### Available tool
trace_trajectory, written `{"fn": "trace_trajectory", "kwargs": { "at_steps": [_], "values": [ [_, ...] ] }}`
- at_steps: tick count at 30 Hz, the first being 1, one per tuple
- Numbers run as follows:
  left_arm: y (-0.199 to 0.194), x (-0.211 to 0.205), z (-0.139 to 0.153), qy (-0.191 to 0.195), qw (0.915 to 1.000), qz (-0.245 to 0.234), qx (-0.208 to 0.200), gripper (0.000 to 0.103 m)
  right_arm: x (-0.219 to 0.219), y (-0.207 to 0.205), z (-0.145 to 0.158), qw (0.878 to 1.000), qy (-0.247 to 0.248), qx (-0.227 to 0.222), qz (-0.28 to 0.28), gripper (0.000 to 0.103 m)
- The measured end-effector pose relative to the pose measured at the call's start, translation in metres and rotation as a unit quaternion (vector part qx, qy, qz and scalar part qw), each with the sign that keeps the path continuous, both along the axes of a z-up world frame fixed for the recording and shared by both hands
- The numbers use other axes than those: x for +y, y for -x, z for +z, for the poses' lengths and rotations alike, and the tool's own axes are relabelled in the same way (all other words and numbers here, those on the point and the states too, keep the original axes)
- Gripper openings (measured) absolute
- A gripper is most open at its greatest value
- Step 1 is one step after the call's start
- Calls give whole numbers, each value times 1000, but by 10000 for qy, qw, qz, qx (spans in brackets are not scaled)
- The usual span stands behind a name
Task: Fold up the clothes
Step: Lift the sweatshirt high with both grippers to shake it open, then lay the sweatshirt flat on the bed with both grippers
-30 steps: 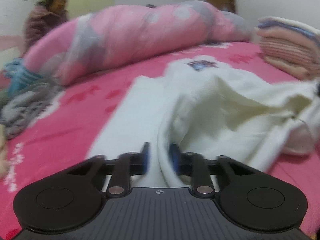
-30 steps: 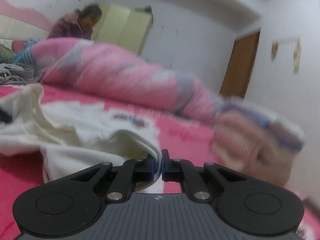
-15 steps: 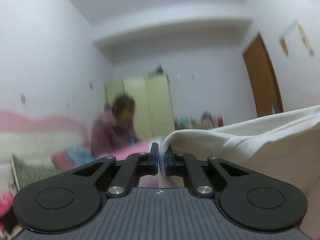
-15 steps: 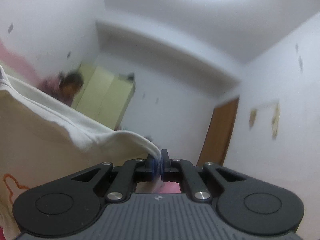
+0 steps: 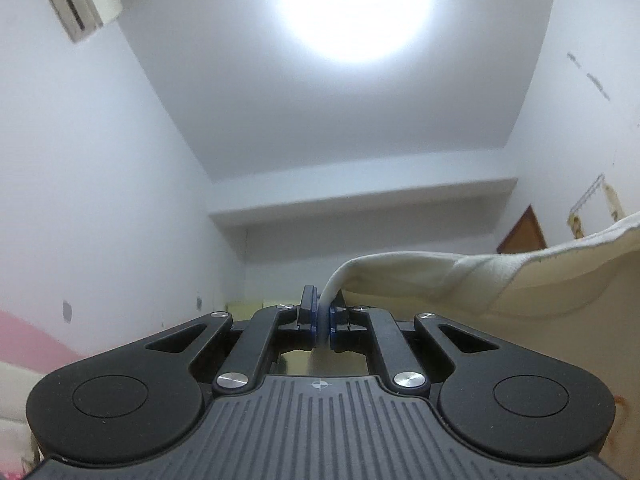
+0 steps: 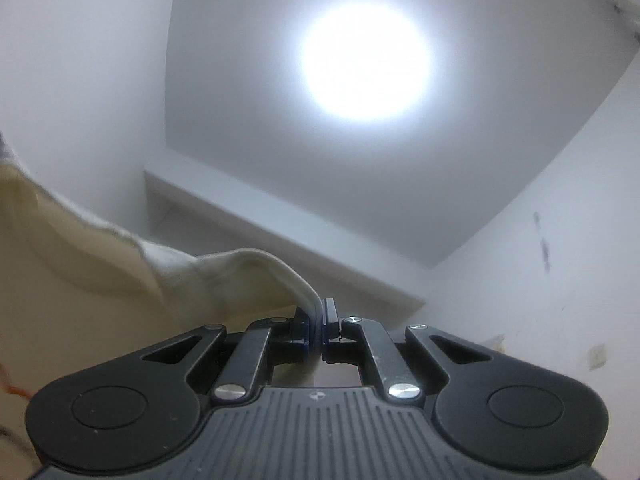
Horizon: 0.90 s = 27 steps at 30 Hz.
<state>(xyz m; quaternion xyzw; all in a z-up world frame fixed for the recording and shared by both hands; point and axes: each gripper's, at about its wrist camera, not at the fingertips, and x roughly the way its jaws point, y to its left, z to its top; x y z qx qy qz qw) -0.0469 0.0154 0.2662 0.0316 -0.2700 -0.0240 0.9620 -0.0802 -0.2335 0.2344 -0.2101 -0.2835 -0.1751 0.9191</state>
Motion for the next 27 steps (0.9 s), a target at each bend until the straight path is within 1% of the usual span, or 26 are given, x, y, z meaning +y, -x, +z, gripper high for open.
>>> {"fn": "trace_trajectory", "kwargs": {
  "at_steps": [5,9,12,16,18,21,23,25,27],
  "values": [
    [17,-4,13,-98,9994,61,-320,6,2,25,25,9989,96,-461,-18,4],
    [12,-9,18,-191,9988,174,-409,6,1,25,27,9983,99,-578,34,4],
    [0,-15,14,-265,9989,233,-298,6,-2,12,24,9986,67,-522,58,4],
    [-29,-25,8,-392,9987,323,-65,6,-6,-18,15,9993,15,-357,81,4],
    [-51,-31,4,-459,9982,387,61,6,-8,-42,8,9998,-3,-191,93,4],
    [-96,-39,-7,-584,9964,543,272,6,-10,-93,-7,9998,1,183,90,4],
    [-138,-46,-16,-676,9943,646,515,6,-11,-127,-17,9990,3,432,87,4],
    [-190,-53,-36,-740,9902,736,924,6,-12,-161,-27,9976,5,681,84,4],
    [-244,-60,-57,-798,9841,823,1353,7,-17,-211,-50,9942,-3,1074,68,4]
  ]
}}
